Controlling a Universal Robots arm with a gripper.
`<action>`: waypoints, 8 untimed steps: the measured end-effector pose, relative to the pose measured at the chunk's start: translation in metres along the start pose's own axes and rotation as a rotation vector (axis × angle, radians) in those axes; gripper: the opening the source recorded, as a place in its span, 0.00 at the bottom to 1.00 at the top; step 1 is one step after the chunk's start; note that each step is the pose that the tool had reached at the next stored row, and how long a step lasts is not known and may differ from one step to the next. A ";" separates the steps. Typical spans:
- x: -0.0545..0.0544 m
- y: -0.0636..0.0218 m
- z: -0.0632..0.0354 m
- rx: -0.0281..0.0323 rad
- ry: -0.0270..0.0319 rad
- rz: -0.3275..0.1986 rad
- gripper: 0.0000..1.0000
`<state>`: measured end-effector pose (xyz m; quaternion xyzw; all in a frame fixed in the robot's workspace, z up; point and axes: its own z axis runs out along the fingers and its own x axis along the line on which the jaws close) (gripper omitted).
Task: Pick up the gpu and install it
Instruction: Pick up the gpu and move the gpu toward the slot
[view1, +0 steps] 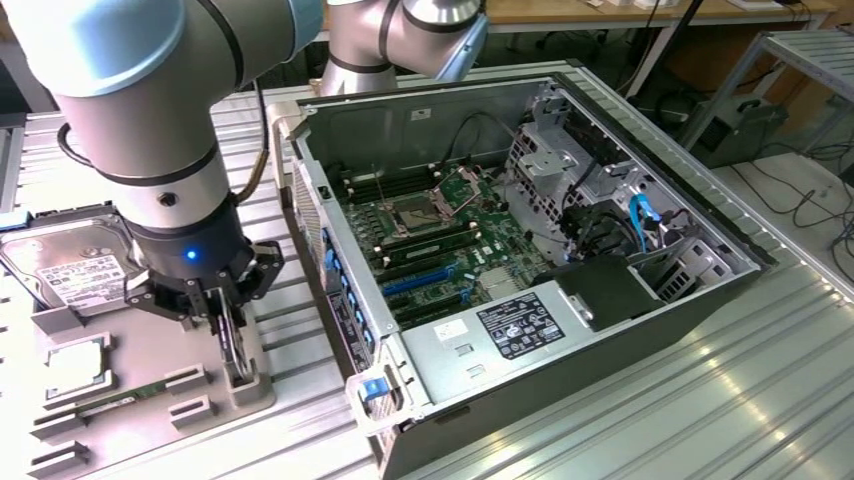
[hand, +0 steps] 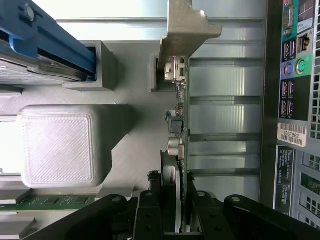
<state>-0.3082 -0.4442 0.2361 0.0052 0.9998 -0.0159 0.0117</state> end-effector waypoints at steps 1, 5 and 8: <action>0.000 -0.0001 -0.0016 0.0000 0.0001 0.000 0.28; 0.000 -0.0004 -0.0123 0.0000 0.0000 0.000 0.28; -0.001 -0.0008 -0.0253 0.0000 0.0000 0.000 0.28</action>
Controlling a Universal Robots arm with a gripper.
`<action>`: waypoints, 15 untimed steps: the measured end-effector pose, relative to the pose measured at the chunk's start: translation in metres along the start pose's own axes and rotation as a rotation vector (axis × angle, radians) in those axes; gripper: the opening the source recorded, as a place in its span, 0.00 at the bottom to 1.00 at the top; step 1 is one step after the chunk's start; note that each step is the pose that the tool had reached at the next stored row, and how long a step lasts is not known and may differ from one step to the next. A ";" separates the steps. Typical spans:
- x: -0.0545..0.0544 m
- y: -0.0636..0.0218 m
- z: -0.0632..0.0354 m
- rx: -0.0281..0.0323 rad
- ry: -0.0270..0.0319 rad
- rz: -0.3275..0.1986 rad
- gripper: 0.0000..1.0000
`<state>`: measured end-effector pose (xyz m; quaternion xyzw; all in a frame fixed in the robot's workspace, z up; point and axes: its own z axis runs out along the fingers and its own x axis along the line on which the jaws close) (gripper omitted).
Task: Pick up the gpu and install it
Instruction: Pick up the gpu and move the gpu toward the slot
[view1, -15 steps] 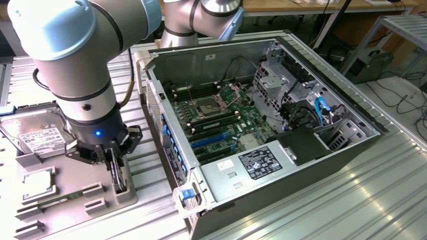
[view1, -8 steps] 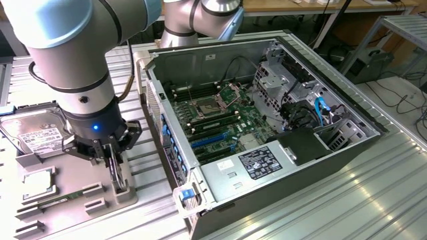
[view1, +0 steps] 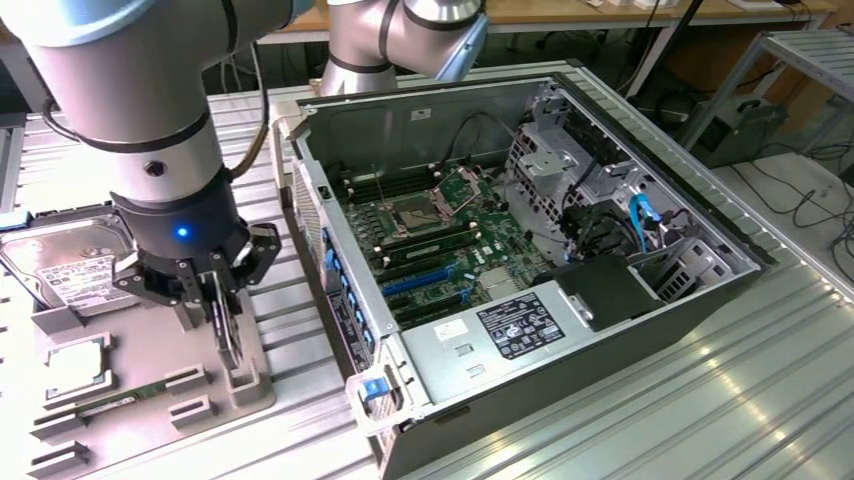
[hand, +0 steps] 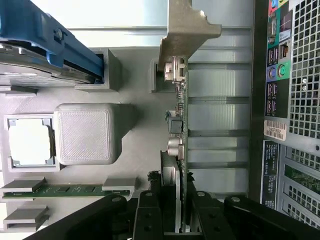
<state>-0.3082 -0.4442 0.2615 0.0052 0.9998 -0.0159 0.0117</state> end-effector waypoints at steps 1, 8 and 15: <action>0.000 -0.0001 -0.0043 0.0001 0.0000 0.000 0.28; -0.001 -0.0007 -0.0232 0.0000 0.0000 0.000 0.28; -0.001 -0.0009 -0.0284 0.0001 0.0001 0.000 0.28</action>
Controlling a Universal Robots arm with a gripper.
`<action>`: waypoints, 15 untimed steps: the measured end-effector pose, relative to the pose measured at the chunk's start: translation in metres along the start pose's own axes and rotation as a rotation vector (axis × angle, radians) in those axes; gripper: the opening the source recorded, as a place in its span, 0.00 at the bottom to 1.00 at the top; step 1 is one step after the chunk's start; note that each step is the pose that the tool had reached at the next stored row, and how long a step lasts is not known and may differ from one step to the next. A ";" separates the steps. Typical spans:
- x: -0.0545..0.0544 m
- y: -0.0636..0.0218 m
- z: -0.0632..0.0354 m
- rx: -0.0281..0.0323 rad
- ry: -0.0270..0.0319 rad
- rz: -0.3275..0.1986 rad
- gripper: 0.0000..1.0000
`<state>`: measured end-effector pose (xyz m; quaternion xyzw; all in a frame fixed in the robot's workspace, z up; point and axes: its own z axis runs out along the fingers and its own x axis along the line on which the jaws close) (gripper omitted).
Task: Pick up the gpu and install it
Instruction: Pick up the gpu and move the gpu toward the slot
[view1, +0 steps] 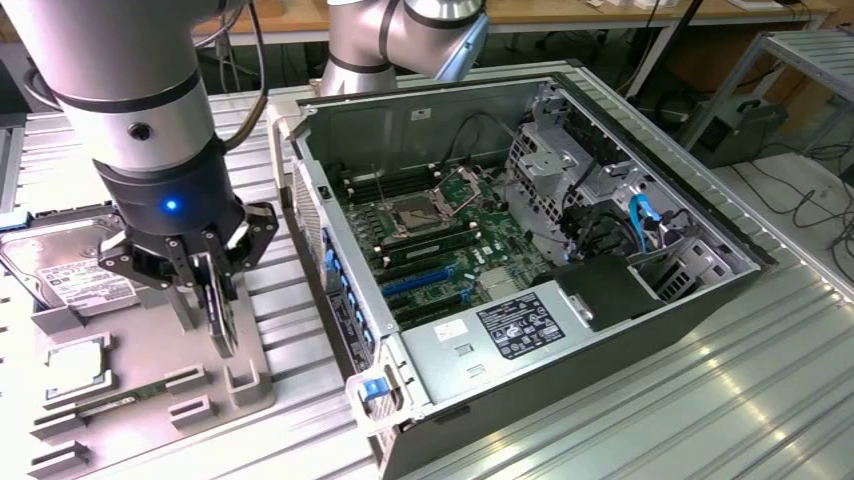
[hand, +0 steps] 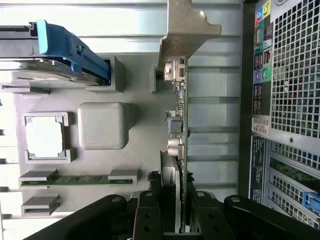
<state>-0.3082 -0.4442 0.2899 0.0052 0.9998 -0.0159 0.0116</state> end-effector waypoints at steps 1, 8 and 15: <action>0.000 0.0000 -0.0009 0.0000 0.0000 0.000 0.28; 0.000 -0.0001 -0.0046 0.0002 0.0001 0.000 0.28; 0.000 -0.0003 -0.0102 0.0012 0.0000 0.000 0.28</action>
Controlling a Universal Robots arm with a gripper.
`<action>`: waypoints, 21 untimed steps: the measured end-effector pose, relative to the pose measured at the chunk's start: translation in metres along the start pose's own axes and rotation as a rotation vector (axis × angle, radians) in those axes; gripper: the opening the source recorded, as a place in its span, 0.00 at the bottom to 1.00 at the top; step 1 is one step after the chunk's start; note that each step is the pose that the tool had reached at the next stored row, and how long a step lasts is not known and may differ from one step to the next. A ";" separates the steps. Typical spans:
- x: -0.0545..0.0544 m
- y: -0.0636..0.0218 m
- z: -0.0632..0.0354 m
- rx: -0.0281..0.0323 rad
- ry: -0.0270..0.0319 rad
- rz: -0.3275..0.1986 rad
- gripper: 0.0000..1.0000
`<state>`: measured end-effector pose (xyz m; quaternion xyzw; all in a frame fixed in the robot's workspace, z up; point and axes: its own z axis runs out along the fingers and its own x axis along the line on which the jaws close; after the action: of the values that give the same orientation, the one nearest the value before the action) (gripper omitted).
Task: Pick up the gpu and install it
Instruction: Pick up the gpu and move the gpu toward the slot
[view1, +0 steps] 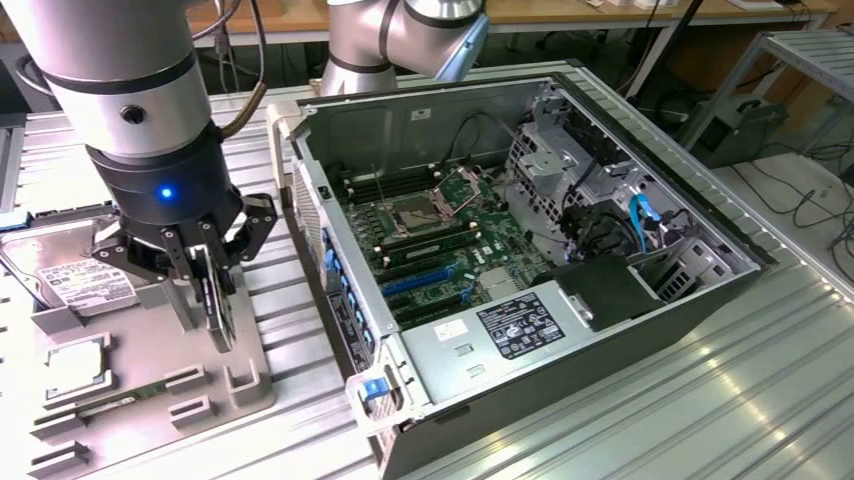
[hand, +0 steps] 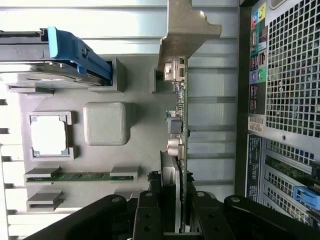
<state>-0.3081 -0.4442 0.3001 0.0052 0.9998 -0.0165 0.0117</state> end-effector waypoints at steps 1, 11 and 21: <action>0.000 0.0000 -0.0010 0.0003 0.0000 0.000 0.28; 0.000 -0.0002 -0.0083 0.0015 0.0000 0.000 0.28; 0.000 -0.0005 -0.0149 0.0014 -0.0001 0.000 0.28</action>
<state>-0.3081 -0.4442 0.3150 0.0052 0.9998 -0.0172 0.0117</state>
